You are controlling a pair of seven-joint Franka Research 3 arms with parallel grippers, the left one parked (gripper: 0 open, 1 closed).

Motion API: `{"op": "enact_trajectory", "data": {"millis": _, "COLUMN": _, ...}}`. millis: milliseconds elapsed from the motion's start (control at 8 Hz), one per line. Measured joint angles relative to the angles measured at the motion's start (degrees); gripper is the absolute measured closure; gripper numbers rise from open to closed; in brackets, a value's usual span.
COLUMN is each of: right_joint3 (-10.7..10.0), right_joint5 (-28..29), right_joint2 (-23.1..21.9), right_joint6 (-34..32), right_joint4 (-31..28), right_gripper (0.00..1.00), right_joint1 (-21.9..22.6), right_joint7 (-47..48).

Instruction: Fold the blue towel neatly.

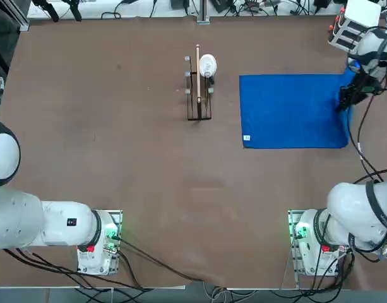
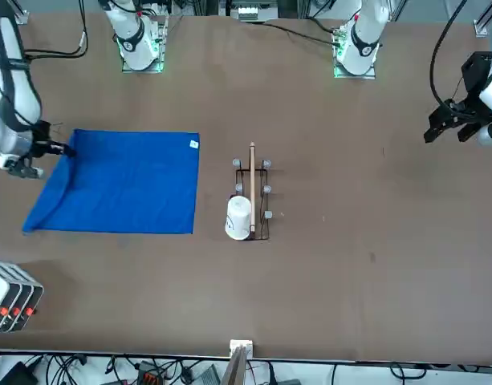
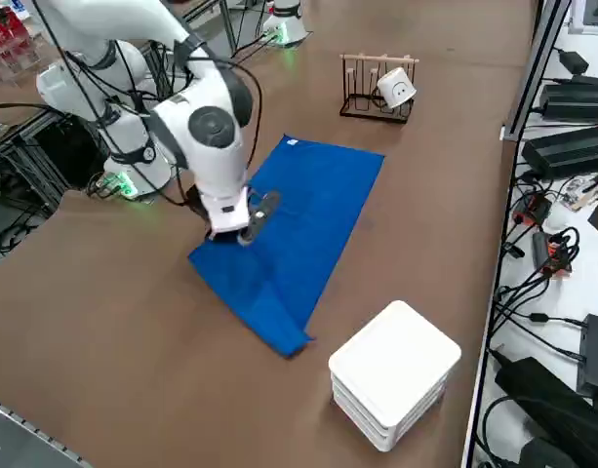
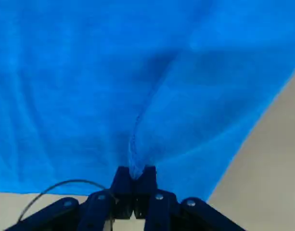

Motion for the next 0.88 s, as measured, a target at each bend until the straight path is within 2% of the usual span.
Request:
{"op": "enact_trajectory", "data": {"millis": 250, "right_joint3": 3.83, "right_joint5": 0.09, "right_joint2": -0.20, "right_joint6": -1.19, "right_joint4": -0.02, "right_gripper": 0.97, "right_joint1": 2.14, "right_joint7": -0.13}}
{"op": "enact_trajectory", "data": {"millis": 625, "right_joint3": 12.81, "right_joint5": 0.19, "right_joint2": -0.04, "right_joint6": -1.49, "right_joint4": -0.81, "right_gripper": 0.97, "right_joint1": 2.66, "right_joint7": -0.14}}
{"op": "enact_trajectory", "data": {"millis": 875, "right_joint3": 17.57, "right_joint5": 0.22, "right_joint2": 0.05, "right_joint6": -1.50, "right_joint4": -1.28, "right_gripper": 0.97, "right_joint1": 3.42, "right_joint7": -0.08}}
